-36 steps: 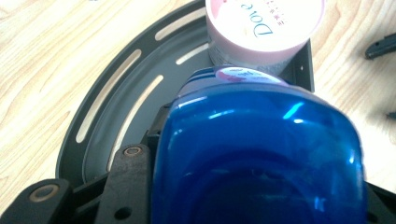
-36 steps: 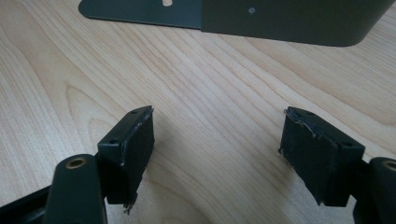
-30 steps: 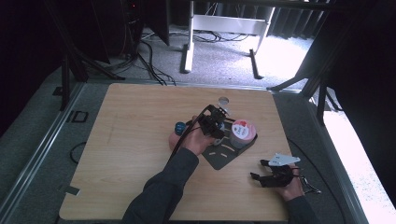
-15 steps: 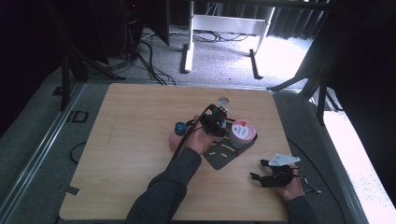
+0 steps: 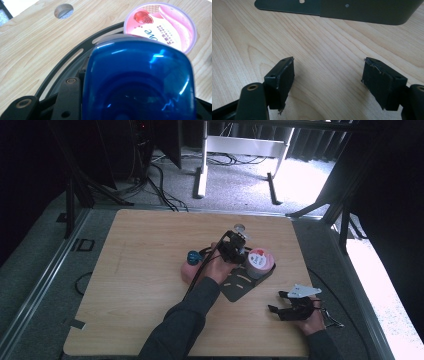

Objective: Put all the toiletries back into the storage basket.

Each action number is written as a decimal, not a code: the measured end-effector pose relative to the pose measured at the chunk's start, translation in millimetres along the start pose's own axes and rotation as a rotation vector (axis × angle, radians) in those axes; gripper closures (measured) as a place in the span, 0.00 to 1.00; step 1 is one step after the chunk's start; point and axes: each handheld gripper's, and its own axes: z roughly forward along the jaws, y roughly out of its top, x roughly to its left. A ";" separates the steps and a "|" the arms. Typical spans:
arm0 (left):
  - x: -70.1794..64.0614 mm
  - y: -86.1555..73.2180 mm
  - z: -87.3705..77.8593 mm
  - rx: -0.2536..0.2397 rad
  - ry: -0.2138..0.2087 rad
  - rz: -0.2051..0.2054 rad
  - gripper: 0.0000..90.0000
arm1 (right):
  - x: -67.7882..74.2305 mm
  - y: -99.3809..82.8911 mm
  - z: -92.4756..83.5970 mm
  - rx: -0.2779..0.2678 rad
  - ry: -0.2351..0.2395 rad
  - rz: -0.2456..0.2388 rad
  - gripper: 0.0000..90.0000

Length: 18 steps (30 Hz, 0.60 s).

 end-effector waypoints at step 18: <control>1.5 10.5 16.7 -0.047 0.016 -0.039 0.62 | -0.4 0.0 0.0 0.001 0.003 -0.004 0.28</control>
